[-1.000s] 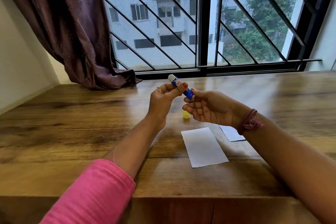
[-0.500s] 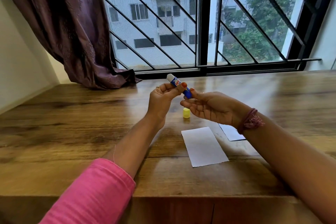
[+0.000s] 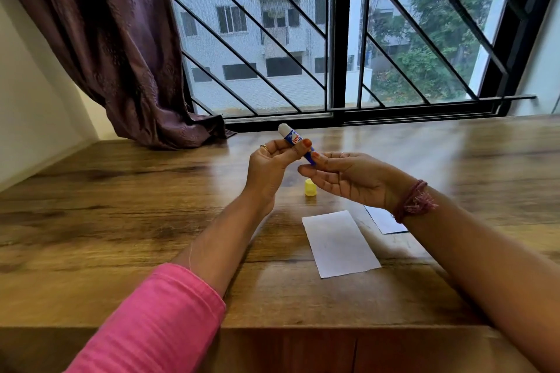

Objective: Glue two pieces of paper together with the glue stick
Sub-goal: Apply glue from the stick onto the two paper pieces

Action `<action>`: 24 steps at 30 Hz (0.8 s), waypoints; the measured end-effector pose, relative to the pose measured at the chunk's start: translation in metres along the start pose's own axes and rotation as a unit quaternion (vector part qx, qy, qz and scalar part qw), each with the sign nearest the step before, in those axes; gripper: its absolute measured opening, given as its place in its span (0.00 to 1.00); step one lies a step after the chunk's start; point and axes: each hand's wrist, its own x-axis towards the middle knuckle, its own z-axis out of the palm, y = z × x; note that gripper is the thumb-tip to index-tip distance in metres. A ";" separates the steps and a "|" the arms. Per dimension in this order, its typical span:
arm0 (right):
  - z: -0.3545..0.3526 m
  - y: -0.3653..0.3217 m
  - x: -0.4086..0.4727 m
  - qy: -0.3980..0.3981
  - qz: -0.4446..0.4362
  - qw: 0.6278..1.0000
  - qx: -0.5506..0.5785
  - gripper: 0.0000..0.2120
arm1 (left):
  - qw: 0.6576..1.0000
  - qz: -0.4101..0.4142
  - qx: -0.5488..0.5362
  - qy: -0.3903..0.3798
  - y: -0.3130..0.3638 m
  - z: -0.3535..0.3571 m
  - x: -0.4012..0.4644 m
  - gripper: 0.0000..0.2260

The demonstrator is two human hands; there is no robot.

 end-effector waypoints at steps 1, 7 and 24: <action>0.000 -0.001 -0.001 0.001 0.004 1.000 -0.007 0.10 | 1.000 -0.001 0.000 0.001 0.000 0.000 0.000 0.06; 0.002 0.002 0.000 0.025 0.042 0.998 -0.026 0.19 | 1.000 -0.004 0.004 0.007 -0.001 0.001 0.001 0.06; -0.004 -0.002 -0.002 -0.017 0.031 0.999 -0.010 0.14 | 1.000 -0.004 0.007 -0.001 0.002 0.001 -0.001 0.07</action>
